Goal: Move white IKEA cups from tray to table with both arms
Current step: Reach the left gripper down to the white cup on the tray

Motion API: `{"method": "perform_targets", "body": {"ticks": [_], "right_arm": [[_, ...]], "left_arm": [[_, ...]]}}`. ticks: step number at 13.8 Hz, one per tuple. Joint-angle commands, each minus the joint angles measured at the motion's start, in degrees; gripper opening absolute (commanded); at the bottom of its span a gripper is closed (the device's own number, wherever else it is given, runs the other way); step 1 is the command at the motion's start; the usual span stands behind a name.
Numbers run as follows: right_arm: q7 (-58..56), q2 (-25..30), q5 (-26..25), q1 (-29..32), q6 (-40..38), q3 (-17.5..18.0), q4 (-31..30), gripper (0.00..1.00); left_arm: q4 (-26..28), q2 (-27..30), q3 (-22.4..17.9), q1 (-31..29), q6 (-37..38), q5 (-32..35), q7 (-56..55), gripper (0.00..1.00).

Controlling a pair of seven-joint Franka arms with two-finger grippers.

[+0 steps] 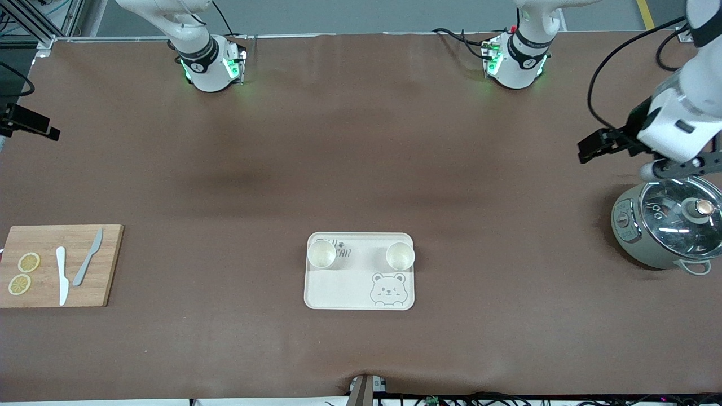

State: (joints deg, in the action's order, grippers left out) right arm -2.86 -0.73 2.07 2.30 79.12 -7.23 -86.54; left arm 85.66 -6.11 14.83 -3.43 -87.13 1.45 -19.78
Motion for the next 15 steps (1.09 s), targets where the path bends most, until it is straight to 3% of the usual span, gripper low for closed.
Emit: {"method": "perform_targets", "body": {"ticks": [1, 5, 8, 15], "right_arm": [[0.2, 0.4, 1.1, 1.2, -0.5, 0.8, -0.1, 1.00], [0.2, 0.4, 1.1, 1.2, -0.5, 0.8, -0.1, 1.00], [0.2, 0.4, 1.1, 1.1, -0.4, 0.8, -0.1, 1.00], [0.2, 0.4, 1.1, 1.1, -0.2, 0.8, 0.0, 1.00]], "left_arm": [[-0.3, -2.6, 0.2, 2.7, -3.1, -0.4, -3.6, 1.00], [-0.2, -7.8, 0.1, 7.6, -7.4, 0.3, -9.4, 1.00], [-0.4, -12.1, 0.1, 13.4, -12.3, 6.1, -16.1, 1.00], [-0.5, -22.9, 0.2, 18.2, -30.3, 6.8, -27.2, 1.00]]}}
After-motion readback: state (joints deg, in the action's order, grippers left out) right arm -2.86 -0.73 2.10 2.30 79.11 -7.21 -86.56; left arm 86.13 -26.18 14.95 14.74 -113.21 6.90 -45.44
